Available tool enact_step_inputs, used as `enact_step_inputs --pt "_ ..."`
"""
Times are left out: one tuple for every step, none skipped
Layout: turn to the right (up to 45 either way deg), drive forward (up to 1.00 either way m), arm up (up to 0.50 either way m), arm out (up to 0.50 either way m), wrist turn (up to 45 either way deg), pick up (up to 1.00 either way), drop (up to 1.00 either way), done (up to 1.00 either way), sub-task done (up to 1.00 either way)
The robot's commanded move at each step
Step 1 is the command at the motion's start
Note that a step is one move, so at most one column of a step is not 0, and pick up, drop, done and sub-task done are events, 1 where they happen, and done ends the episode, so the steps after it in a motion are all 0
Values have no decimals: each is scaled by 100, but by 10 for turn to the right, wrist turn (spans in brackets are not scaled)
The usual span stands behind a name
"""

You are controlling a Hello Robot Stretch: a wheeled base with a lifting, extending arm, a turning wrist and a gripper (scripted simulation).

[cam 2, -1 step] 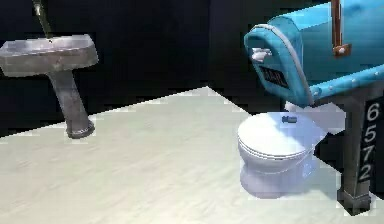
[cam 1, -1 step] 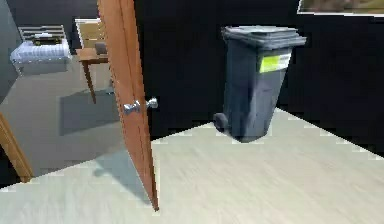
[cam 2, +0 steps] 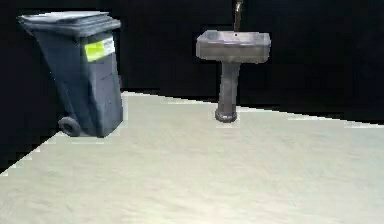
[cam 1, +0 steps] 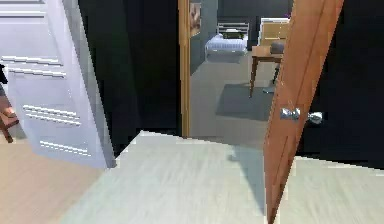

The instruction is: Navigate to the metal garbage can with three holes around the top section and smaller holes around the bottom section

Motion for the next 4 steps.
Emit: enact_step_inputs --pt "-450 0 0 0 0 0 0 0 0" --pt "-90 0 0 0 0 0 0 0 0" --pt "-30 0 0 0 0 0 0 0 0" --pt "-30 0 0 0 0 0 0 0 0"
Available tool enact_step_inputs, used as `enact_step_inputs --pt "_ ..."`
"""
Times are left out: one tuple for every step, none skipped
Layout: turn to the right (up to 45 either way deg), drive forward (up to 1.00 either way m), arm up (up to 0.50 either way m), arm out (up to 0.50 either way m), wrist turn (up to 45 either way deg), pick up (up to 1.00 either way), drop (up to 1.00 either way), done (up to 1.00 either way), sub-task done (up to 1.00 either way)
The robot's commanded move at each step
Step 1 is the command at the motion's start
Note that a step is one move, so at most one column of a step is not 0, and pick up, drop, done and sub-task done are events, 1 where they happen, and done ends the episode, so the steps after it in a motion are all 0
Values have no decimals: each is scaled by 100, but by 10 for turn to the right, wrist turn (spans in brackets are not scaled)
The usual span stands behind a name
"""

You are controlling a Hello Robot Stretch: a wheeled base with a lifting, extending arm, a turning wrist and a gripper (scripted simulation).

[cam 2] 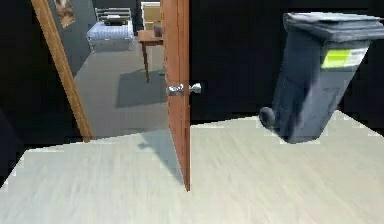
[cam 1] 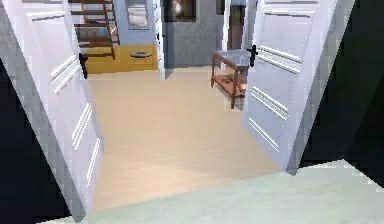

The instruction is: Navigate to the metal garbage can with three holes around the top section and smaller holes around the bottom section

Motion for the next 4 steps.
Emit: enact_step_inputs --pt "0 100 0 0 0 0 0 0 0" --pt "0 100 0 0 0 0 0 0 0" --pt "0 100 0 0 0 0 0 0 0" --pt "-30 0 0 0 0 0 0 0 0"
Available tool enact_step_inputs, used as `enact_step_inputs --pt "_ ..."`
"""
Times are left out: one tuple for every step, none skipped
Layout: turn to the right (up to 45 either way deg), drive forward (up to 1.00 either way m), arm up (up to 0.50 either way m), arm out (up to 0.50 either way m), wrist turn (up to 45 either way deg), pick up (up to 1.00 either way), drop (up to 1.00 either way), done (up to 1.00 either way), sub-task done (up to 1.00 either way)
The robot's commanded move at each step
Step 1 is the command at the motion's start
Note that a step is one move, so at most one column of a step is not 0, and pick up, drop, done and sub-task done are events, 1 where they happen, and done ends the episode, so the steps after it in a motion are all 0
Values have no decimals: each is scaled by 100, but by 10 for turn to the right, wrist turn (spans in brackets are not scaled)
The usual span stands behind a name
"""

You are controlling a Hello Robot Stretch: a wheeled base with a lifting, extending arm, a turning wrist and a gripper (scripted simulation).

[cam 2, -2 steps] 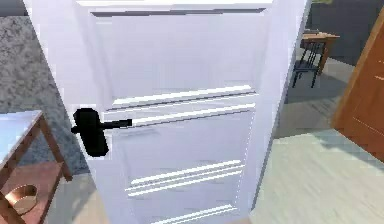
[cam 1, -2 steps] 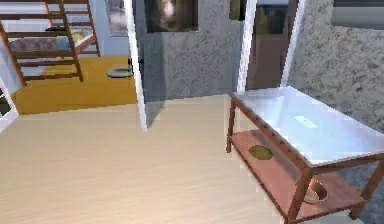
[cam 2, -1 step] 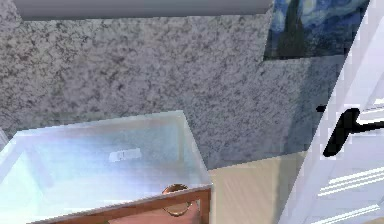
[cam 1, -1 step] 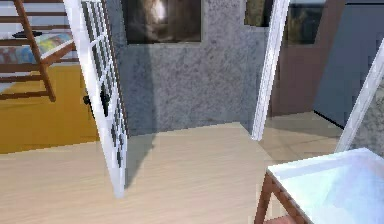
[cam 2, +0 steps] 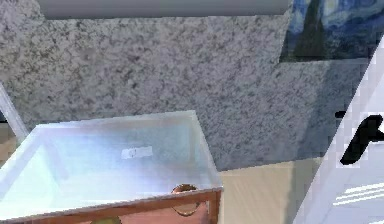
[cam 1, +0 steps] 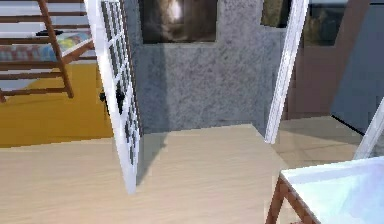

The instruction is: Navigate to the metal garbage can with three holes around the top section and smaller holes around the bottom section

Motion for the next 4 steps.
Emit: enact_step_inputs --pt "0 100 0 0 0 0 0 0 0" --pt "450 0 0 0 0 0 0 0 0" --pt "300 0 0 0 0 0 0 0 0" --pt "0 25 0 0 0 0 0 0 0"
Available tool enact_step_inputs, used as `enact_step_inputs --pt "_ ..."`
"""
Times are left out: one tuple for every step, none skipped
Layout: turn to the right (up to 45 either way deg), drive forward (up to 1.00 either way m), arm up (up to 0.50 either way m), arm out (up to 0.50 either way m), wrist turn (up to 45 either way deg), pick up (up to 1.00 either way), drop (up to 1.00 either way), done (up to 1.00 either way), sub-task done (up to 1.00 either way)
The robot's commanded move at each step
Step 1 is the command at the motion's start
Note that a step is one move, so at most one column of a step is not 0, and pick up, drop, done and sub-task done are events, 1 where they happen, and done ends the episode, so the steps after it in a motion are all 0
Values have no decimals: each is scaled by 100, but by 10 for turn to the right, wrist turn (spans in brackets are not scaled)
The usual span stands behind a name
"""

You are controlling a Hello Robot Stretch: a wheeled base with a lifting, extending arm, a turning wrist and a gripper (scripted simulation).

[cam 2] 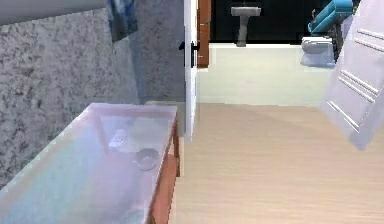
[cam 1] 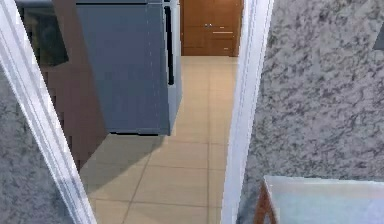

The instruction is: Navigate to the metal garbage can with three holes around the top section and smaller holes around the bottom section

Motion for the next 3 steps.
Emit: enact_step_inputs --pt "-60 0 0 0 0 0 0 0 0" --pt "0 75 0 0 0 0 0 0 0" --pt "60 0 0 0 0 0 0 0 0"
